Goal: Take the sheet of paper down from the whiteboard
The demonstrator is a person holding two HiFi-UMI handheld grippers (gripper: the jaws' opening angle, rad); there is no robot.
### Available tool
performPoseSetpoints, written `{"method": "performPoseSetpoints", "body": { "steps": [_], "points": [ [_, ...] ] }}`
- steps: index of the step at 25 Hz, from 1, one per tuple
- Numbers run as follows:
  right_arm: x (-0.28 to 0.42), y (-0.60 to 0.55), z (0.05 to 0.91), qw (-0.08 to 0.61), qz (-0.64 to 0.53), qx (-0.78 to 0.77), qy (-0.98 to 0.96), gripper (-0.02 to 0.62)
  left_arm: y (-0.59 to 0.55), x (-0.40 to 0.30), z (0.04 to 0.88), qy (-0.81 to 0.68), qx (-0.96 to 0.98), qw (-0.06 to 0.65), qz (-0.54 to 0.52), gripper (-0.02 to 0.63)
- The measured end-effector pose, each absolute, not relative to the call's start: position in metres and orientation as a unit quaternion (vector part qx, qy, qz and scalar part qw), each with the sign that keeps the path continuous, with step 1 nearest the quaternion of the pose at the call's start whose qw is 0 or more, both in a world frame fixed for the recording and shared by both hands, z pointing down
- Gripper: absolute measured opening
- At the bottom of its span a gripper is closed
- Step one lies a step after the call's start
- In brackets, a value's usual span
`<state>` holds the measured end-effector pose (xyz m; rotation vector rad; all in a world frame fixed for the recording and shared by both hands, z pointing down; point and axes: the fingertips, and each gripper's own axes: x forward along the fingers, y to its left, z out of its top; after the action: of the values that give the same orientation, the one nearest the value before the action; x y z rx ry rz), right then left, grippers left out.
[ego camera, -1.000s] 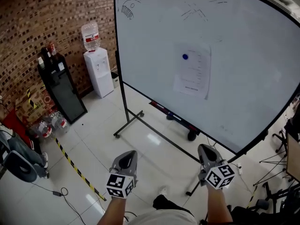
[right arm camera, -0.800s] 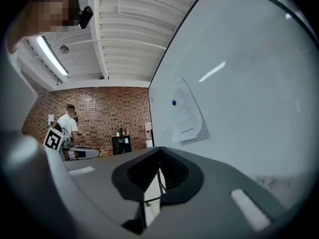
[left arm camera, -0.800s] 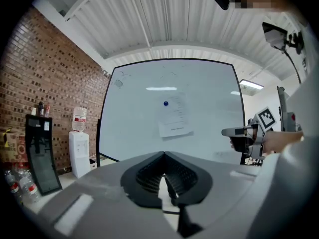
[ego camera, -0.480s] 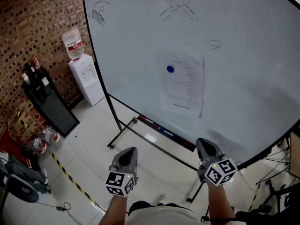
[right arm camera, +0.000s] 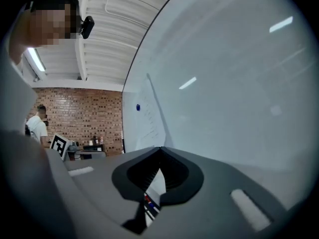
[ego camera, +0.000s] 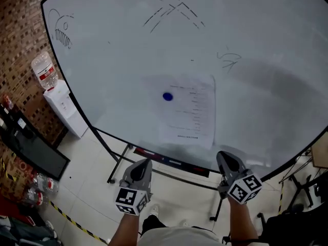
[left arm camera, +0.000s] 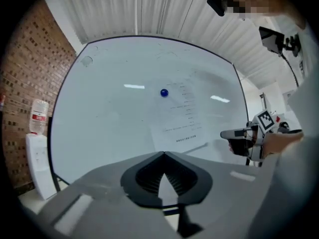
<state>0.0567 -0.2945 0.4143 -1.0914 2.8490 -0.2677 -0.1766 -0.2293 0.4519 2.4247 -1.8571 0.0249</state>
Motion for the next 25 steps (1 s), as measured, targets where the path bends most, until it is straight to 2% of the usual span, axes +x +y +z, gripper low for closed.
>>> {"method": "performPoseSetpoints", "body": {
  "steps": [5,11,17,25],
  "points": [
    [0.046,-0.31,0.405,0.048,-0.079,-0.427,0.899,0.006,-0.287,-0.208,0.428,-0.548,0.837,0.012,0.011,0.002],
    [0.05,-0.306,0.395,0.057,-0.065,-0.504,0.86,0.008,-0.316,-0.194,0.4,-0.471,0.882,-0.015,0.001,0.002],
    [0.049,-0.306,0.394,0.053,-0.064,-0.506,0.859,0.006,-0.327,-0.197,0.403,-0.465,0.885,-0.003,-0.008,0.002],
    [0.029,-0.315,0.41,0.027,-0.094,-0.465,0.88,0.016,-0.332,-0.195,0.375,-0.484,0.874,-0.035,-0.008,0.002]
  ]
}}
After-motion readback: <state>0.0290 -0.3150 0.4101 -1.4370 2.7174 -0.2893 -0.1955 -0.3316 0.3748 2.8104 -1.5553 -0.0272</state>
